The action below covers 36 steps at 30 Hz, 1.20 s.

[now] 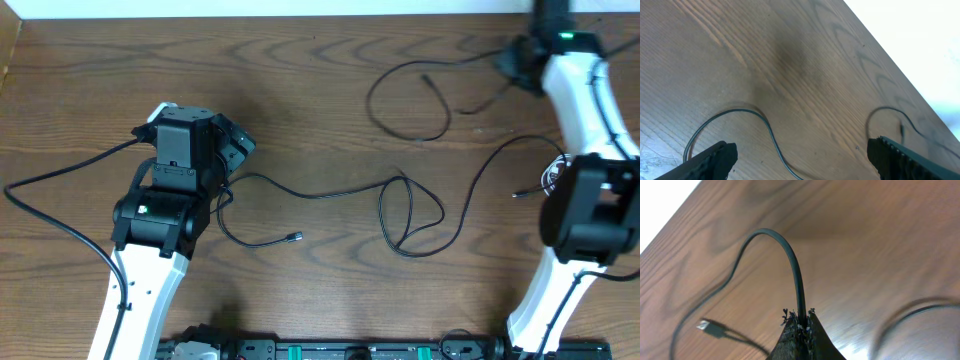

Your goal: Untangle cables

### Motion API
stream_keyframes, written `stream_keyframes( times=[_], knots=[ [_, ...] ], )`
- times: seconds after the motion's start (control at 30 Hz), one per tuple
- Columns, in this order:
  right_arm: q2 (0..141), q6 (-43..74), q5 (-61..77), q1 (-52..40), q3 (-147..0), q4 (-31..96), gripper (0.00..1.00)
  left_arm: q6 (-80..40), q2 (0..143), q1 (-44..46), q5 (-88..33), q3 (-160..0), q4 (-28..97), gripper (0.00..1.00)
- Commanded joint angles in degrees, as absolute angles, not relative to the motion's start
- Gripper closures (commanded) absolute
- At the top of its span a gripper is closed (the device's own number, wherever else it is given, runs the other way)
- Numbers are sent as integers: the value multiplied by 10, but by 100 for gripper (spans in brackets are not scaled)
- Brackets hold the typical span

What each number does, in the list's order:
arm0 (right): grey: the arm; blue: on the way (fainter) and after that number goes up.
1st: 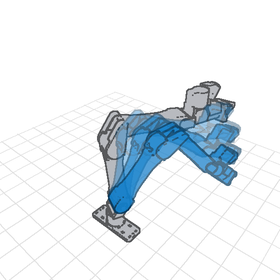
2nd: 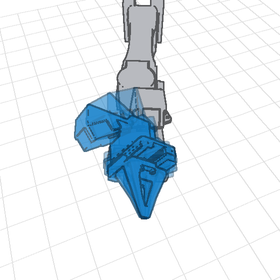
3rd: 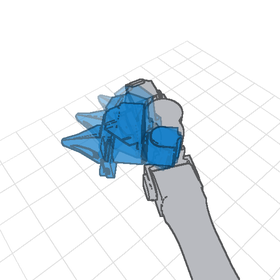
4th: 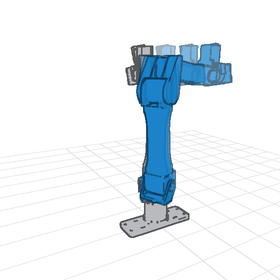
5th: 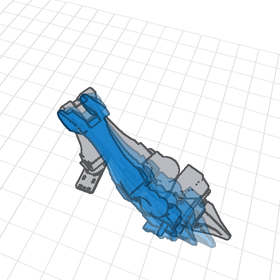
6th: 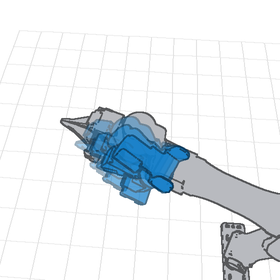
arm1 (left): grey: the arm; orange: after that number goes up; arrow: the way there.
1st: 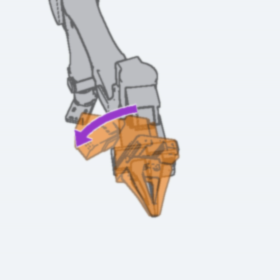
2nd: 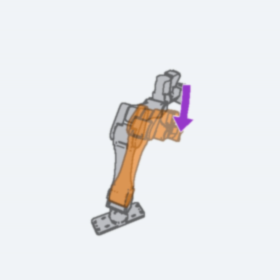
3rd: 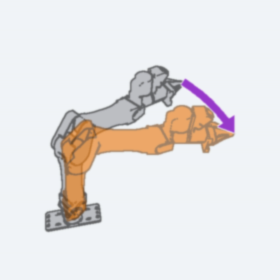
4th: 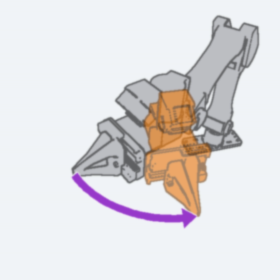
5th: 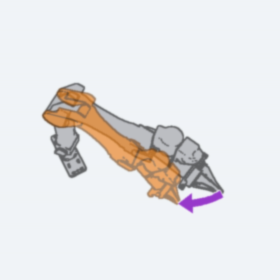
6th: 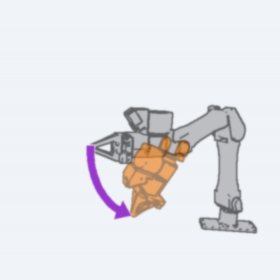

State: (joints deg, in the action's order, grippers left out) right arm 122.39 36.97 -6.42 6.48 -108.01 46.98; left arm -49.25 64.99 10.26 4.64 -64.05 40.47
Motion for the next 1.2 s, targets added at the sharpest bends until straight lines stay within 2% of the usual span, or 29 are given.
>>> stream_keyframes(
  times=[0.0,0.27,0.37,0.53,0.73,1.0,1.17],
  knots=[
    [1212,329,-74,114,-1091,482,99,-488,651,100,50,-647,405,10],
    [1212,275,-69,216,-1091,472,99,-488,651,100,50,-647,405,10],
    [1212,253,-3,236,-1089,475,99,-488,651,100,50,-647,405,10],
    [1212,250,104,219,-1086,486,99,-488,651,100,50,-647,405,10],
    [1212,246,261,156,-1086,406,99,-488,651,100,50,-647,405,10],
    [1224,256,92,95,-1083,400,99,-488,651,100,50,-647,405,10],
    [1257,254,84,89,-1071,395,99,-488,651,100,50,-647,405,10]
  ],
)
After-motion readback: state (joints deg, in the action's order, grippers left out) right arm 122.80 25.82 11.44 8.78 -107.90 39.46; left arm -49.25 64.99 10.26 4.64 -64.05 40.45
